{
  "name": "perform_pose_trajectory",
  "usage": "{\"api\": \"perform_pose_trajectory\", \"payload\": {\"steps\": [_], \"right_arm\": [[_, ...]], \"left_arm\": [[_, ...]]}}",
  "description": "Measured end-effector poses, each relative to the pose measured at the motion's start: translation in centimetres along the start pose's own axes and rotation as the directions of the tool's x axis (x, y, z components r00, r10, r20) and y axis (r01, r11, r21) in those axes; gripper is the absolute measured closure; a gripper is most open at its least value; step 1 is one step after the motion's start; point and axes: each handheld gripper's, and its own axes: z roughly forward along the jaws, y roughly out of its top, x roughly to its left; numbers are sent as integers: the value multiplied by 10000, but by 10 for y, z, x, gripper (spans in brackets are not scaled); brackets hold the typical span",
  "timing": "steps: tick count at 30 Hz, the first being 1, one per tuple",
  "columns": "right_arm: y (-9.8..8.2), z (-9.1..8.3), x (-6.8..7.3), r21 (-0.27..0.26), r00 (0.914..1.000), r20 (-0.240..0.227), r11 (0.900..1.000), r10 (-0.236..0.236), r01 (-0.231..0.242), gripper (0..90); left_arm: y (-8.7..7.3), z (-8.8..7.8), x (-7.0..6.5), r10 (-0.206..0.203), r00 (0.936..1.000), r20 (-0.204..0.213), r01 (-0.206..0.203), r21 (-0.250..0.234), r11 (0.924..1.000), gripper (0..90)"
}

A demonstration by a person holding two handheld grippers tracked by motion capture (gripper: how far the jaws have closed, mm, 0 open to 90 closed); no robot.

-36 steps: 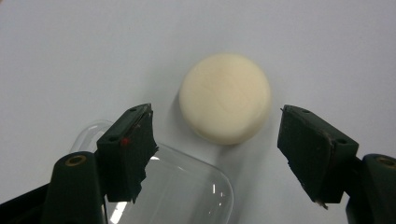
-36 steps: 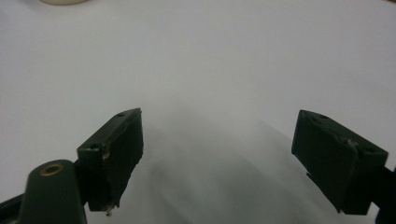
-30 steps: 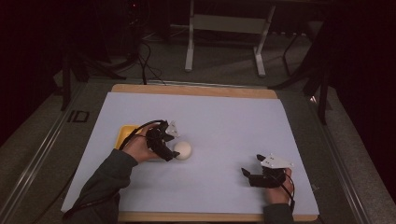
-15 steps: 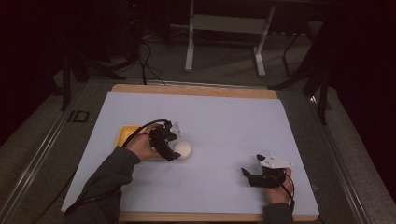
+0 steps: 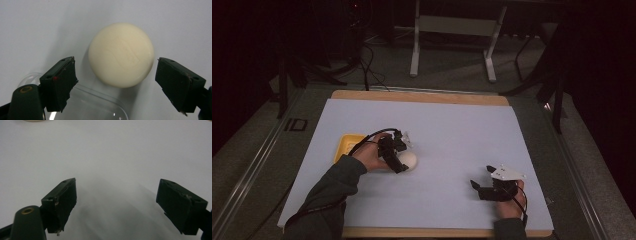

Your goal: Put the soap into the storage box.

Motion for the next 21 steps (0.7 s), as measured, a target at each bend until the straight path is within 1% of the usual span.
{"api": "perform_pose_trajectory", "payload": {"steps": [5,6,8,9,10,14,18,21], "right_arm": [[0,0,0,8,10000,-4,10000,-1,1,164],[0,0,0,5,10000,-6,10000,4,-4,164],[0,0,0,7,10000,-5,10000,1,-1,164],[0,0,0,7,10000,-5,10000,1,-1,164],[0,0,0,5,10000,-2,10000,-1,1,164],[0,0,0,3,10000,-8,10000,-12,12,164],[0,0,0,7,10000,-10,10000,-10,10,164],[0,0,0,3,10000,-10,10000,-14,14,164]], "left_arm": [[2,3,-1,75,10000,47,-76,114,9999,175],[5,7,-1,126,9999,77,-128,252,9996,173],[6,9,-1,154,9998,89,-157,348,9993,173],[6,9,-1,154,9998,89,-157,348,9993,173],[7,11,0,122,9998,131,-128,461,9989,173],[8,15,0,107,9997,218,-121,644,9978,173],[9,18,0,64,9995,295,-84,699,9975,173],[12,22,0,136,9994,313,-162,831,9964,174]]}}
